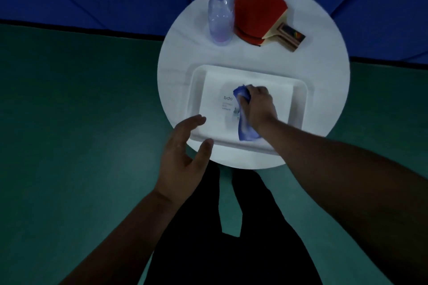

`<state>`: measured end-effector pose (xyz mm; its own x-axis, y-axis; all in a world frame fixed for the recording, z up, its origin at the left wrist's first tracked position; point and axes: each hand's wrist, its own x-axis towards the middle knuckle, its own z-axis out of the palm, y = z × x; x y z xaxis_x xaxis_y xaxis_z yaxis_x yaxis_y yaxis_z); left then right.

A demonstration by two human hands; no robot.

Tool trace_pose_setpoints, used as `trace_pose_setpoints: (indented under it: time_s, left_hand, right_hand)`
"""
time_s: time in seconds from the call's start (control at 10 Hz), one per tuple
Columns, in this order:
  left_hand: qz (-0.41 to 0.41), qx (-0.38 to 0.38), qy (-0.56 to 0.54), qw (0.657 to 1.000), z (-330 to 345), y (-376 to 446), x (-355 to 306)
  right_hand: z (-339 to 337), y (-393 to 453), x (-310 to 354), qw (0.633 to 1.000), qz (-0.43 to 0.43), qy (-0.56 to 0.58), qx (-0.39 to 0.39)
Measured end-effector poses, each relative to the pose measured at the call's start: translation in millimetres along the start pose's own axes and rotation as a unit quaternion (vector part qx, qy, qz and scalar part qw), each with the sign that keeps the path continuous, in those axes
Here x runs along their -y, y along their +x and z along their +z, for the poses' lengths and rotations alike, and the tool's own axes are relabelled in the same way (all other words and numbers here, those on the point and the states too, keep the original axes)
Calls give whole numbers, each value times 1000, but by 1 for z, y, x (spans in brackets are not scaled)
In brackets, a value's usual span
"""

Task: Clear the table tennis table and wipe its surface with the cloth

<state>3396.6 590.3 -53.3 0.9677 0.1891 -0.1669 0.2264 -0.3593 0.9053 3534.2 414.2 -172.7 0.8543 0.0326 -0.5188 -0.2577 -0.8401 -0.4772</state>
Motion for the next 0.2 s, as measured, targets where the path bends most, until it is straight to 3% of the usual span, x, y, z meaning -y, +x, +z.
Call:
trace_pose_setpoints:
  time_s: [0.1,0.2]
  left_hand:
    - [4,17,-1,1000,-7,14,6]
    - [-5,12,-22,1000,-15,21,14]
  right_hand:
    - [1,11,8,998,19,-11,53]
    - [-31,14,24,999,31,31,7]
